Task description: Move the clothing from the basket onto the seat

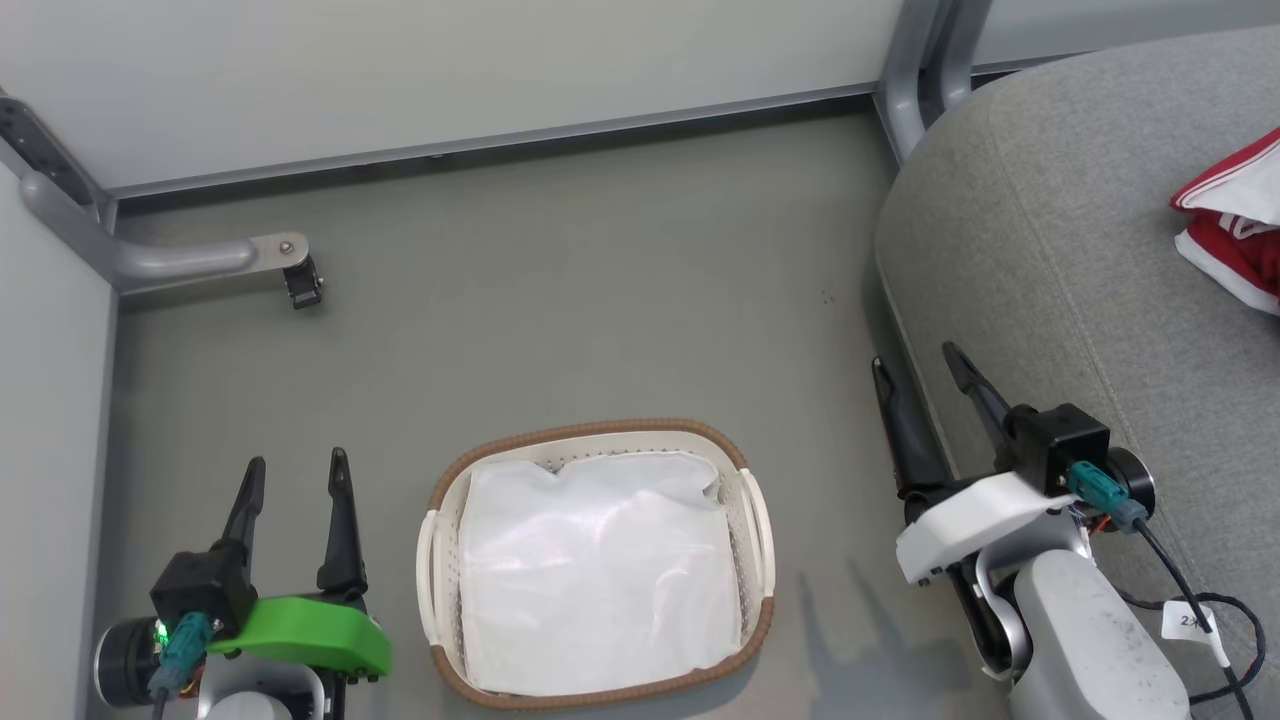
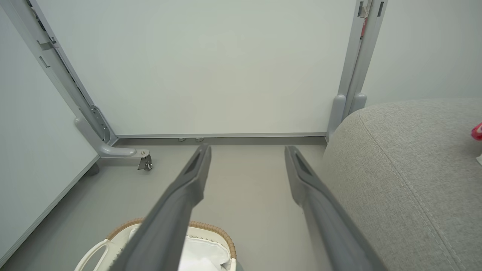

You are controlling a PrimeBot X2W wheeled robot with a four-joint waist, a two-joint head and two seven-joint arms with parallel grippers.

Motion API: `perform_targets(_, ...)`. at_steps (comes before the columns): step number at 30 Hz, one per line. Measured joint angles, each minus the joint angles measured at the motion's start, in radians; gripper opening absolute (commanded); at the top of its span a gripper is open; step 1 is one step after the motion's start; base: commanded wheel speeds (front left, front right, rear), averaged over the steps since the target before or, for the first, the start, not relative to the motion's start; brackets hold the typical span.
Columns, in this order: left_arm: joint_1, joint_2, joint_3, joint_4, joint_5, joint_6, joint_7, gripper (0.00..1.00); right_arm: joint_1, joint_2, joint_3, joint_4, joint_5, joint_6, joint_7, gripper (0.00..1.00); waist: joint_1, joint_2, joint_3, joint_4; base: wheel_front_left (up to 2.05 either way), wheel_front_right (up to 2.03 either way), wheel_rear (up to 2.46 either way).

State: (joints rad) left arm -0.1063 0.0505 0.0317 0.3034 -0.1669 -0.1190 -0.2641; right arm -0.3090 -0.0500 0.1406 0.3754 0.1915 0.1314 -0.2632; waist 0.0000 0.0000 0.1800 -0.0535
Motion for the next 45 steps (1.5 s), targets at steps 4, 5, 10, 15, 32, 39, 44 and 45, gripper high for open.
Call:
perform_targets(4, 0.017, 0.000, -0.004, 0.000, -0.012, -0.004, 0.000, 1.00, 0.020, 0.000, -0.002, 0.000, 0.000, 0.000, 0.000, 1.00, 0.0000, 0.0000, -0.019, 0.001, 0.00, 0.00, 0.00)
perform_targets(5, 0.021, 0.000, -0.006, 0.000, -0.015, -0.004, 0.000, 1.00, 0.024, 0.000, -0.002, 0.000, 0.000, 0.000, 0.000, 1.00, 0.0000, 0.0000, -0.023, 0.002, 0.00, 0.00, 0.00)
perform_targets(10, 0.044, -0.002, -0.022, 0.027, -0.044, -0.005, 0.000, 0.00, 0.041, 0.001, 0.001, 0.011, 0.002, 0.000, 0.000, 0.00, 0.0000, 0.0000, -0.035, 0.006, 0.00, 0.00, 0.00)
perform_targets(15, 0.047, -0.007, -0.030, 0.066, -0.046, -0.005, 0.001, 0.00, 0.070, 0.005, 0.002, 0.047, 0.004, 0.000, 0.002, 0.00, 0.0000, -0.0001, -0.036, 0.007, 0.00, 0.00, 0.00)
perform_targets(32, 0.047, -0.008, -0.006, 0.051, -0.342, -0.005, 0.083, 0.00, 0.096, -0.005, -0.029, 0.016, 0.323, 0.000, 0.065, 0.00, 0.0000, 0.0000, -0.055, 0.013, 0.00, 0.00, 0.00)
perform_targets(39, 0.047, -0.008, 0.001, 0.038, -0.455, -0.005, 0.114, 0.00, 0.109, -0.010, -0.042, 0.001, 0.440, 0.000, 0.089, 0.00, 0.0000, 0.0000, -0.063, 0.016, 0.00, 0.00, 0.00)
perform_targets(44, 0.046, -0.008, 0.005, 0.029, -0.528, -0.005, 0.132, 0.00, 0.115, -0.013, -0.053, -0.010, 0.518, 0.000, 0.106, 0.00, 0.0000, 0.0000, -0.069, 0.018, 0.00, 0.00, 0.00)
perform_targets(45, 0.046, -0.008, 0.006, 0.028, -0.542, -0.005, 0.138, 0.00, 0.116, -0.014, -0.056, -0.012, 0.535, 0.000, 0.111, 0.00, 0.0000, 0.0000, -0.070, 0.018, 0.00, 0.00, 0.00)
